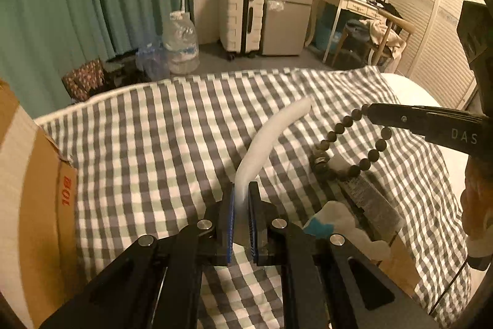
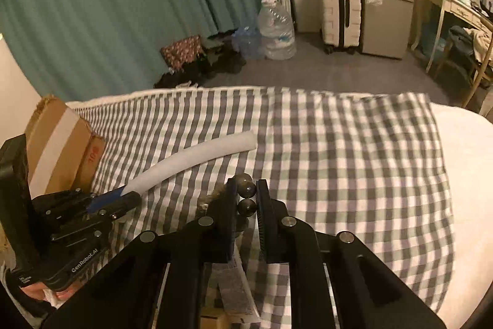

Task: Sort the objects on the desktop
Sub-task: 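Grasp the white foam tube with the left tool while the right grasps the beaded bracelet, then carry the foam tube and beaded bracelet with both tools over the box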

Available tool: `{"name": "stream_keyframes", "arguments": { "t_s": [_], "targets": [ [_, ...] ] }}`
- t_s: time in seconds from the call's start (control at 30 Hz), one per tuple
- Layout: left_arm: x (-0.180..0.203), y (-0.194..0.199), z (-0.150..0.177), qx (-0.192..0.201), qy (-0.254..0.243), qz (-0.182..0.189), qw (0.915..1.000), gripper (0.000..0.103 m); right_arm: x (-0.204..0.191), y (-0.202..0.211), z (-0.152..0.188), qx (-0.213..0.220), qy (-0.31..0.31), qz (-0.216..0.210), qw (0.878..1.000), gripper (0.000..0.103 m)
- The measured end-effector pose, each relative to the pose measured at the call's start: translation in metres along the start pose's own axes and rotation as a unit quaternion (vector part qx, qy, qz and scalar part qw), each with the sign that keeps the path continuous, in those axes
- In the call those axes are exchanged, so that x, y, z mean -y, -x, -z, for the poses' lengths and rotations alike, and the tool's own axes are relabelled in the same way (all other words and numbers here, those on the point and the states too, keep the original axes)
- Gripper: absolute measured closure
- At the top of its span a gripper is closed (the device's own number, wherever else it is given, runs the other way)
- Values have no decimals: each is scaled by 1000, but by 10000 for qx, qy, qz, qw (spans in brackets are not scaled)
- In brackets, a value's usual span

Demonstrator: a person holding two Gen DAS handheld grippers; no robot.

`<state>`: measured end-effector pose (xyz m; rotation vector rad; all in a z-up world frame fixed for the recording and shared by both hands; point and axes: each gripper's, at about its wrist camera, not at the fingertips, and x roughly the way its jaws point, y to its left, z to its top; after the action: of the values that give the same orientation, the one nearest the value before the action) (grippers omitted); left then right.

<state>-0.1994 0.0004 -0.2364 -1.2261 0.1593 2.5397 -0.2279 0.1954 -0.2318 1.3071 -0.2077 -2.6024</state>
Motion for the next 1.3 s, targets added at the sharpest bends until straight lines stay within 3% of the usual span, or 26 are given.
{"name": "stream_keyframes", "arguments": {
  "t_s": [0.37, 0.6, 0.97, 1.3],
  "targets": [
    [16, 52, -7, 244, -149, -318, 9991, 95, -22, 64, 0, 581, 435, 138, 9973, 92],
    [27, 112, -4, 489, -217, -412, 9977, 95, -27, 116, 28, 785, 21, 54, 9969, 92],
    [42, 200, -1, 1023, -209, -343, 9939, 95, -41, 211, 61, 1198, -95, 155, 9926, 92],
    [26, 268, -6, 1523, -80, -511, 9870, 95, -70, 265, 50, 1624, 7, 104, 9867, 92]
  ]
}}
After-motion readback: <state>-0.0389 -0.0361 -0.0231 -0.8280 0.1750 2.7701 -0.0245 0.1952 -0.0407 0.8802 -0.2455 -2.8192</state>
